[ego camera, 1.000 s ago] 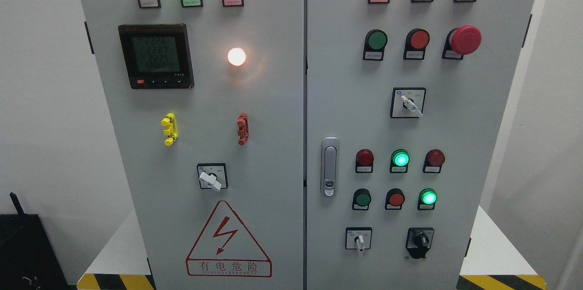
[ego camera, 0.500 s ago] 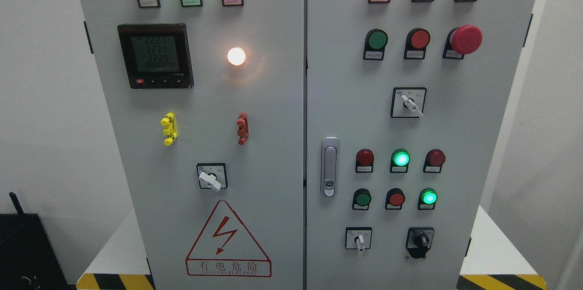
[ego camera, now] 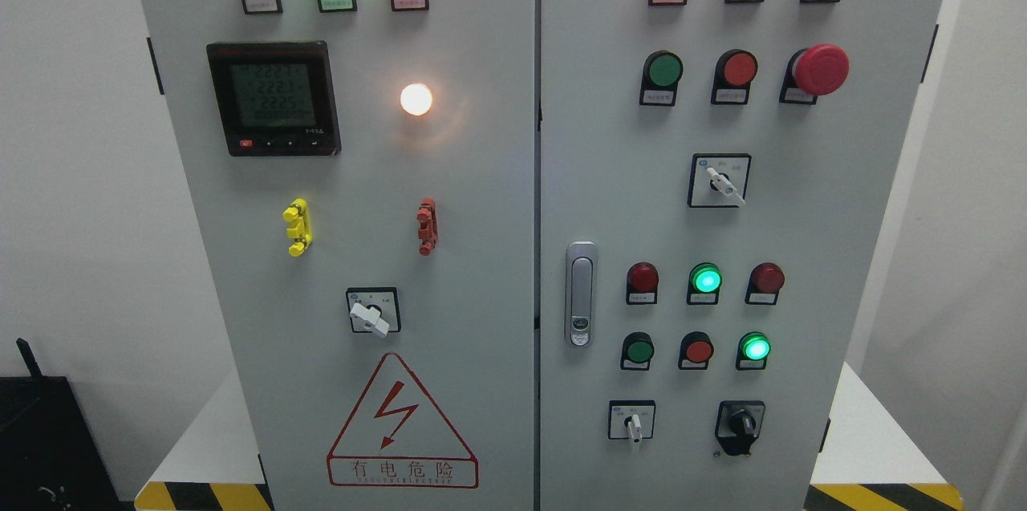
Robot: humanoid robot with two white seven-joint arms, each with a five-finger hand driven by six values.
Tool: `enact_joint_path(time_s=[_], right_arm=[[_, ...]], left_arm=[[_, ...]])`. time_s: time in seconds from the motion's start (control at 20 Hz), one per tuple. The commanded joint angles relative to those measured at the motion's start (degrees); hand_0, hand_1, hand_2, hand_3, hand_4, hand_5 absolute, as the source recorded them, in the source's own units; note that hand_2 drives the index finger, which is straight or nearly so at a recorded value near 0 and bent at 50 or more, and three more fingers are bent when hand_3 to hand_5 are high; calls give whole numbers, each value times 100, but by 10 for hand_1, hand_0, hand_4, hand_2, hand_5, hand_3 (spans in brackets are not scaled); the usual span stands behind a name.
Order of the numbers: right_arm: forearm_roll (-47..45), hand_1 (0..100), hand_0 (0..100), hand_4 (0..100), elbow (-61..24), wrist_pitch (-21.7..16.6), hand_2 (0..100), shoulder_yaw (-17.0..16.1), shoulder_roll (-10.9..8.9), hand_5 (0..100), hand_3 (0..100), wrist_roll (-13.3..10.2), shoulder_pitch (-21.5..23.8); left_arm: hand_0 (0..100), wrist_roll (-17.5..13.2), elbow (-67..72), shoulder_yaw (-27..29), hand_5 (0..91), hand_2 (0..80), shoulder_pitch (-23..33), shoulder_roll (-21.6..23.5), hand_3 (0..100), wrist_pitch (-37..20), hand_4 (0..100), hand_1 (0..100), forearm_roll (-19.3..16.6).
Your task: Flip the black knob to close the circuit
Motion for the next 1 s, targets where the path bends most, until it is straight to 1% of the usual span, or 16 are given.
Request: enact_joint_path(time_s=[0.0, 0.05, 0.1, 0.2, 0.25, 0.4, 0.55, 0.75, 0.95], right_arm=[[820, 46, 0, 885, -1286, 64, 920, -19, -141, 815, 1000, 244, -396], [846, 11, 0, 886, -1234, 72, 920, -10, -141, 816, 1000, 280, -493], [846, 0, 0, 887, -1138, 72, 921, -10, -141, 816, 1000, 350, -590], [846, 0, 0, 889, -909, 142, 922, -10, -141, 816, 1000, 464, -800], [846, 0, 0, 890, -795, 204, 922, -2, -141, 816, 1000, 473, -862], [846, 0, 0, 890, -373, 379, 923, 51, -141, 816, 1000, 412, -1047], [846, 0, 0, 890, -162, 538, 925, 78, -141, 815, 1000, 403, -1249], [846, 0, 0, 891, 190, 565, 926, 95, -150, 814, 1000, 403, -1539], [846, 0, 0, 891, 480, 661, 926, 95, -150, 816, 1000, 350, -1768]], left_arm=[[120, 0, 6, 0, 0, 0, -4, 0, 0, 4, 0, 556, 2], [120, 0, 6, 0, 0, 0, -4, 0, 0, 4, 0, 556, 2], [120, 0, -3, 0, 0, 0, 5, 0, 0, 4, 0, 556, 2], [120, 0, 6, 0, 0, 0, -4, 0, 0, 4, 0, 556, -16], [120, 0, -3, 0, 0, 0, 5, 0, 0, 4, 0, 556, 2], [120, 0, 6, 0, 0, 0, 5, 0, 0, 4, 0, 556, 2], [120, 0, 6, 0, 0, 0, 5, 0, 0, 4, 0, 556, 2], [120, 0, 6, 0, 0, 0, -4, 0, 0, 4, 0, 556, 2], [120, 0, 6, 0, 0, 0, 5, 0, 0, 4, 0, 556, 2]])
